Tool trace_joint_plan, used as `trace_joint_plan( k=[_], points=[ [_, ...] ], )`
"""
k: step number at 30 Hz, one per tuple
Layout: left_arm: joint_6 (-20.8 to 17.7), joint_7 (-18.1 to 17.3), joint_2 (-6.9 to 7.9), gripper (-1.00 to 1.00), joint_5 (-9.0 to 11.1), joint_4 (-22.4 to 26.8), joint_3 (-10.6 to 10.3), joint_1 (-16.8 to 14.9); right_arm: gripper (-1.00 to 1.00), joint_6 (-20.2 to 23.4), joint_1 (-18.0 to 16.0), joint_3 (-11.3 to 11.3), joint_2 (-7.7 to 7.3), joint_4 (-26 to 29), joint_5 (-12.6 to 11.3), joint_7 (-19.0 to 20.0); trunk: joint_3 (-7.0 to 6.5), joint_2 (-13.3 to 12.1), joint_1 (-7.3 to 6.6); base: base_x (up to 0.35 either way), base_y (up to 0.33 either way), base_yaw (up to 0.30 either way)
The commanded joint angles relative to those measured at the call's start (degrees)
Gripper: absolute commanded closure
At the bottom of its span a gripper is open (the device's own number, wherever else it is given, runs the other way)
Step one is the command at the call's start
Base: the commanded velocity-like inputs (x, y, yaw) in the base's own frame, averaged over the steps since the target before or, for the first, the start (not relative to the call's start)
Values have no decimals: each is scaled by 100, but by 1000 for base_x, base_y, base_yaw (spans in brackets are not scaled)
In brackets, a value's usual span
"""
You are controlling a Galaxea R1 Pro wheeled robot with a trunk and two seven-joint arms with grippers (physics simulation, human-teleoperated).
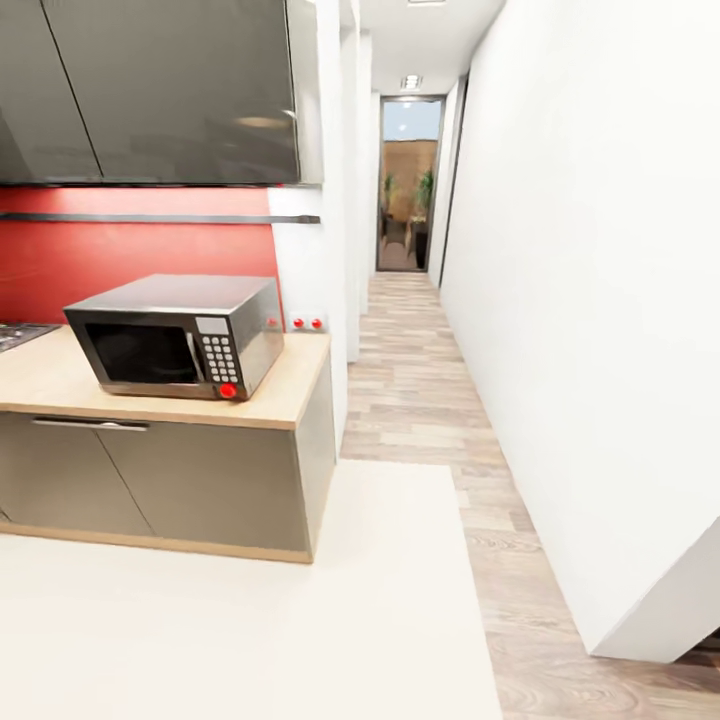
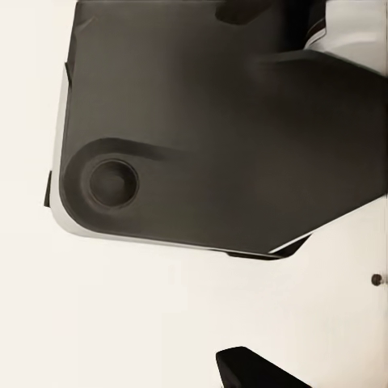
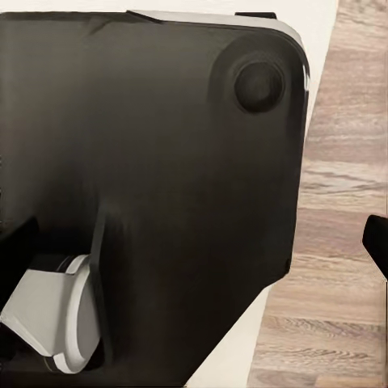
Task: Set up a coffee station on the kitchen countertop: keep the coffee maker on the countertop, move the bottle of coffee from the kitchen shelf to the counter next to the coffee maker, place a paper coffee filter on top of the coffee maker, put the saucer next to the coffee maker with the coffee cup on the saucer, and place the electric kettle next to the coffee maker.
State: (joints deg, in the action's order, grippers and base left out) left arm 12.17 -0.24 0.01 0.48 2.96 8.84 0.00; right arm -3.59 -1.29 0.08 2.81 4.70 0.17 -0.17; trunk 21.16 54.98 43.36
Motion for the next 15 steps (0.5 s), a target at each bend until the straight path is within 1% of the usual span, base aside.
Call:
trace_joint_plan(
  k=[1, 15],
  points=[
    [12, -2, -1, -100, 5, 3, 22, 0, -100, -19, -3, 0, 0, -4, 1, -2, -8, -38, -22, 0, 0, 240],
    [14, -2, -1, -100, 5, 3, 22, 0, -100, -19, -3, 0, 0, -4, 2, -4, -186, -600, -330, 0, 0, 240]
  ],
)
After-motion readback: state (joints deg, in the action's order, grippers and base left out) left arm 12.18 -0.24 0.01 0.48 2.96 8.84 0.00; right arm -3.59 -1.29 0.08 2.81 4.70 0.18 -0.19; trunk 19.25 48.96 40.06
